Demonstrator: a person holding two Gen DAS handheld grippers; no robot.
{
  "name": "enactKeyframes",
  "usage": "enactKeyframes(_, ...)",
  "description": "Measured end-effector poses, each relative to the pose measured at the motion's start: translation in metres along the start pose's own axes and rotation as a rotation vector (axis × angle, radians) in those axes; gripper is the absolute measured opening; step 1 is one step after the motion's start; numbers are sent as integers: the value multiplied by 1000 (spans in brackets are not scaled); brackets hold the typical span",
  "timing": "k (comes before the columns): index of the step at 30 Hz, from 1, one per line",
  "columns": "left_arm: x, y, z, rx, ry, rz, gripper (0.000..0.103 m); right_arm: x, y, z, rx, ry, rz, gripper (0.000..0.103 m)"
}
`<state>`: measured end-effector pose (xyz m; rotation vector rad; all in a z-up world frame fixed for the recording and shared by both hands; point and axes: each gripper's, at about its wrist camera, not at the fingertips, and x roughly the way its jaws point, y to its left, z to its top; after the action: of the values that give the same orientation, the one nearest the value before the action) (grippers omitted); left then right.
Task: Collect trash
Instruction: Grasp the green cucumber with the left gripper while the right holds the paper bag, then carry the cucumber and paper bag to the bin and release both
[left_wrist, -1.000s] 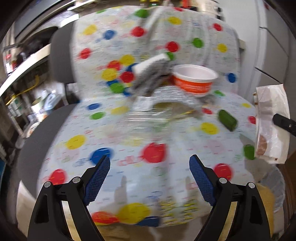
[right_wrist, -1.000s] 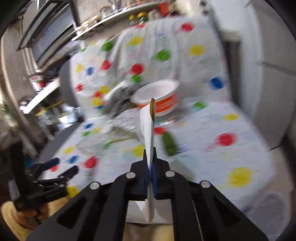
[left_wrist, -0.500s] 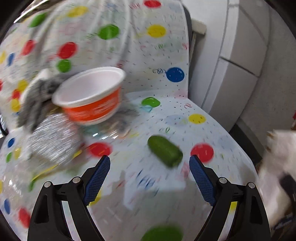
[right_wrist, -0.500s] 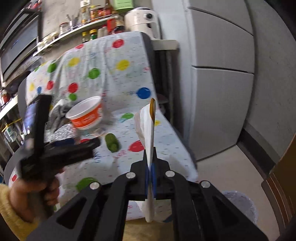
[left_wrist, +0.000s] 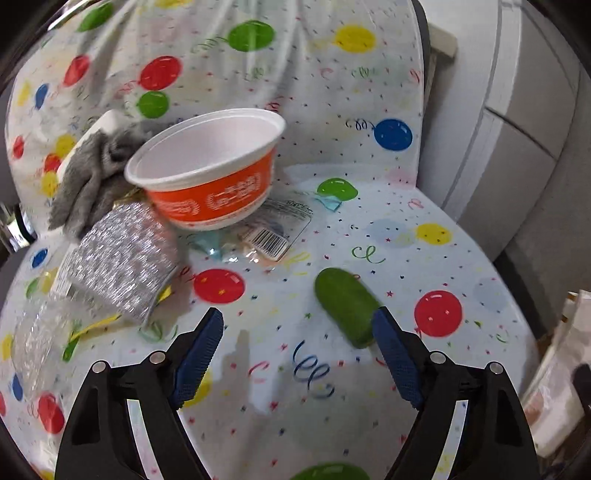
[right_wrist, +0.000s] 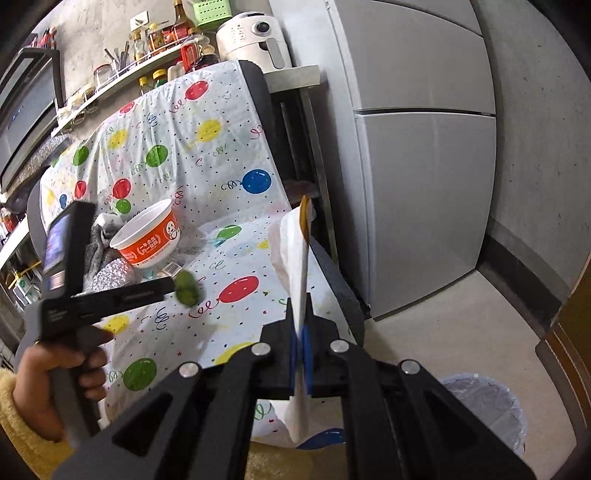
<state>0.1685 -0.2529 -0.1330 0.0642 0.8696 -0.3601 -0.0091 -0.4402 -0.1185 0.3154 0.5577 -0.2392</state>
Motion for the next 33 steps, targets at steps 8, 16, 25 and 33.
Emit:
enactKeyframes(8,28,-17,3,43,30,45,84,-2,3,-3,-11,8,3,4)
enactKeyframes(16,23,16,-7,-15,42,27,33,-11,7,-3,-13,5,5,4)
enactKeyframes(25,-54,38,-45,22,-29,-264,31,-42,21,-7,-13,1,4,4)
enactKeyframes(33,-112,7,-93,180,-132,-292,32,-63,17,-28,-2,66,-81,4)
